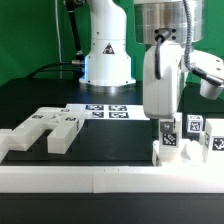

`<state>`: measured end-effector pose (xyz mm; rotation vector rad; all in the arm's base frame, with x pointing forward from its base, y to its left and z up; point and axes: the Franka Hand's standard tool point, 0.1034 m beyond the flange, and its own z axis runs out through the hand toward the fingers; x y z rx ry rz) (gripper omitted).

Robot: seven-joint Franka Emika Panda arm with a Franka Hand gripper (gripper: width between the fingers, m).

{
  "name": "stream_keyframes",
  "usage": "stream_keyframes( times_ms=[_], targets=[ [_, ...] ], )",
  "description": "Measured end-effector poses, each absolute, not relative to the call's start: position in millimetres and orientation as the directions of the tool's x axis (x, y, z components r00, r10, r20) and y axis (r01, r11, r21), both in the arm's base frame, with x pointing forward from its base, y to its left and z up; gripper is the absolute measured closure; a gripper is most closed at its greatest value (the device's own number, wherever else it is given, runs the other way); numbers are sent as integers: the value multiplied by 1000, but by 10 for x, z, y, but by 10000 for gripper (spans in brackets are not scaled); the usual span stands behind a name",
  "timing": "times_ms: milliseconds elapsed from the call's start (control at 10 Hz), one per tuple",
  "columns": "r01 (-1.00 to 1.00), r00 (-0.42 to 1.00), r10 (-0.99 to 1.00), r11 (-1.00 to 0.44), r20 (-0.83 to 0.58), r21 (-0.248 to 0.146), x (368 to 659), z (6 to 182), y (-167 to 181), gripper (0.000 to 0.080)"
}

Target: Assemble chair

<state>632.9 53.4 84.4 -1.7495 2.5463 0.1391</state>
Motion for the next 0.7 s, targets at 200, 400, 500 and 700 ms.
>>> stream_keyframes(
  times_ms=[200, 400, 500, 700],
  targets=[
    [-942, -334, -938, 331, -92, 45, 6328, 843, 536, 504],
    [-962, -274, -957, 271, -96, 41, 6329, 848, 540, 192],
    [-980, -200, -975, 197, -98, 33, 6329, 849, 543, 163],
    [-1000, 24, -995, -24, -100, 7, 6336, 851, 563, 152]
  ],
)
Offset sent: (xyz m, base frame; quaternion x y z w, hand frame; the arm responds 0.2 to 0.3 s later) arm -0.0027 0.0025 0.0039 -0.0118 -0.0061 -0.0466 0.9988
